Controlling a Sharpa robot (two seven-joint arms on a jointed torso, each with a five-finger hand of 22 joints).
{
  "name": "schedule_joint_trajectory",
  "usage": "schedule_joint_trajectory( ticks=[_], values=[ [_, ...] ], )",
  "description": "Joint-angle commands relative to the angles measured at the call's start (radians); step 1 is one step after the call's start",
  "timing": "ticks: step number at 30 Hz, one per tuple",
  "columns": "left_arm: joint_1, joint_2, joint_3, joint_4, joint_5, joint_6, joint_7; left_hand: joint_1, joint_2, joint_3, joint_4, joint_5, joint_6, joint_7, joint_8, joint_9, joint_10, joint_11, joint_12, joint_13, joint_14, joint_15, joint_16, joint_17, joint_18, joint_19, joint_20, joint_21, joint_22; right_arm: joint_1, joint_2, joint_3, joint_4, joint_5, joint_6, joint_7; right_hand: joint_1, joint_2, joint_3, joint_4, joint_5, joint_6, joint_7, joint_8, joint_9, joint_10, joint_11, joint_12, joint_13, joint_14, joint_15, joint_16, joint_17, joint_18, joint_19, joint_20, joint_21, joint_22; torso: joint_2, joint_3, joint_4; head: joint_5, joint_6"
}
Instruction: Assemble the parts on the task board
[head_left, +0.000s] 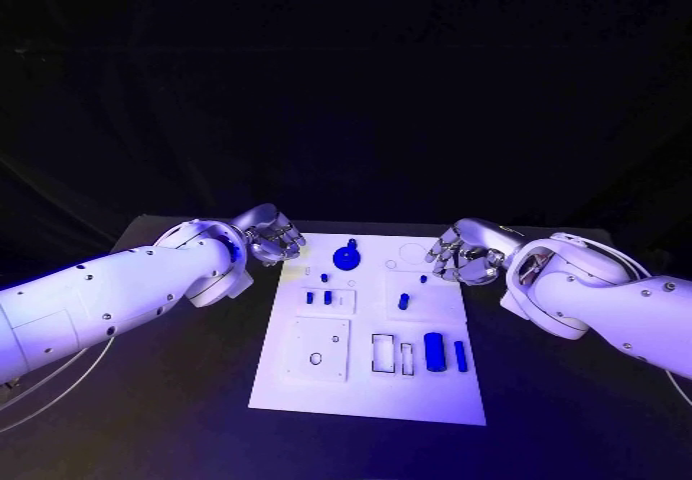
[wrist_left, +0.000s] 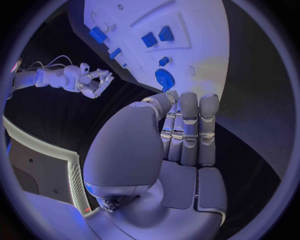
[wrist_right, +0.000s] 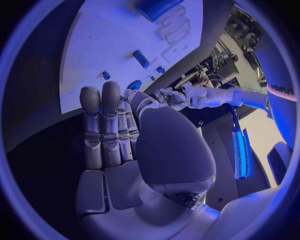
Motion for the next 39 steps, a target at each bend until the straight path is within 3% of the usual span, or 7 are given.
schedule_joint_trajectory(
  ticks=[1,3,6,15,24,31,39],
  values=[
    [0.003,-0.024,0.001,0.027,0.268,-0.092,0.111,0.007,0.001,0.007,0.001,0.004,0.001,0.006,0.003,-0.001,-0.005,0.001,0.001,-0.001,-0.004,0.000,-0.004,-0.003,0.012,-0.007,0.000,-0.005,-0.005,-0.001,0.021,0.000,-0.014,-0.283,0.076,-0.101,-0.019,-0.001,0.016,0.000,-0.023,0.005,0.002,-0.010,0.001,-0.001,0.005,-0.010,0.000,0.048,-0.005,0.113,0.095,-0.018,0.030,0.002,0.096,0.078,0.000,-0.0004,0.0024,-0.014,0.002],
    [0.004,-0.048,0.001,0.052,0.353,-0.099,0.150,0.010,0.001,0.011,-0.003,0.003,0.005,0.006,0.005,-0.001,0.000,0.000,0.006,0.000,-0.004,0.000,-0.009,-0.009,0.013,-0.010,0.000,-0.011,-0.011,-0.001,0.042,0.000,-0.028,-0.327,0.082,-0.116,-0.031,-0.009,0.036,-0.004,-0.038,0.002,0.003,-0.021,0.002,-0.004,0.005,-0.023,0.001,0.051,-0.003,0.234,0.192,-0.031,0.056,0.004,0.189,0.155,0.002,-0.0021,0.0016,-0.019,0.003],
    [0.004,-0.071,0.000,0.083,0.482,-0.093,0.215,0.010,0.002,0.013,-0.005,0.003,0.007,0.005,0.007,-0.001,0.009,-0.002,0.015,0.003,-0.004,-0.001,-0.013,-0.014,0.014,-0.011,-0.001,-0.015,-0.016,-0.001,0.065,0.000,-0.044,-0.361,0.089,-0.128,-0.045,-0.017,0.056,-0.009,-0.049,0.002,0.005,-0.030,0.003,-0.007,0.010,-0.035,0.003,0.044,0.000,0.315,0.257,-0.040,0.069,0.007,0.255,0.213,0.004,-0.0031,0.0020,-0.020,0.003],
    [0.003,-0.115,-0.003,0.172,0.775,-0.053,0.328,0.000,0.005,0.004,-0.003,0.000,0.003,0.005,0.007,-0.003,0.002,-0.002,0.021,0.005,-0.014,0.001,-0.020,-0.022,0.017,-0.025,0.001,-0.034,-0.035,-0.011,0.113,-0.002,-0.087,-0.401,0.110,-0.141,-0.056,-0.025,0.073,-0.018,-0.057,-0.001,0.008,-0.039,0.005,-0.029,0.017,-0.053,0.000,0.033,0.005,0.360,0.290,-0.044,0.067,0.013,0.284,0.244,0.007,-0.0055,0.0027,-0.027,0.000],
    [0.003,-0.134,-0.004,0.210,0.895,-0.066,0.396,-0.006,0.009,-0.004,-0.002,0.000,0.004,0.004,0.009,-0.003,0.001,-0.002,0.026,0.007,-0.016,0.001,-0.021,-0.026,0.016,-0.026,0.002,-0.037,-0.036,-0.033,0.131,-0.003,-0.102,-0.406,0.146,-0.144,-0.067,-0.019,0.088,-0.027,-0.050,0.013,0.006,-0.036,0.011,-0.014,0.015,-0.048,0.007,0.052,0.003,0.512,0.417,-0.068,0.118,0.016,0.421,0.350,0.010,-0.0067,0.0026,-0.030,-0.006],
    [0.003,-0.144,-0.004,0.222,0.967,-0.073,0.438,-0.007,0.010,-0.009,-0.004,-0.001,0.005,0.003,0.010,-0.003,0.003,-0.003,0.030,0.009,-0.016,0.001,-0.020,-0.027,0.016,-0.026,0.002,-0.037,-0.035,-0.046,0.141,-0.003,-0.122,-0.405,0.143,-0.142,-0.072,-0.023,0.092,-0.032,-0.046,0.010,0.008,-0.039,0.011,-0.021,0.016,-0.053,0.007,0.048,0.006,0.529,0.428,-0.070,0.120,0.016,0.434,0.362,0.009,-0.0066,0.0022,-0.035,-0.008],
    [0.003,-0.145,-0.004,0.230,0.981,-0.065,0.441,-0.008,0.011,-0.010,-0.004,-0.001,0.004,0.003,0.010,-0.003,0.002,-0.003,0.031,0.009,-0.017,0.001,-0.019,-0.027,0.017,-0.027,0.002,-0.040,-0.038,-0.054,0.152,-0.003,-0.136,-0.391,0.134,-0.137,-0.079,-0.010,0.103,-0.034,-0.043,0.023,0.004,-0.033,0.016,-0.011,0.014,-0.049,0.011,0.051,0.005,0.586,0.476,-0.082,0.143,0.017,0.496,0.410,0.008,-0.0063,0.0040,-0.037,-0.009]
  ],
)
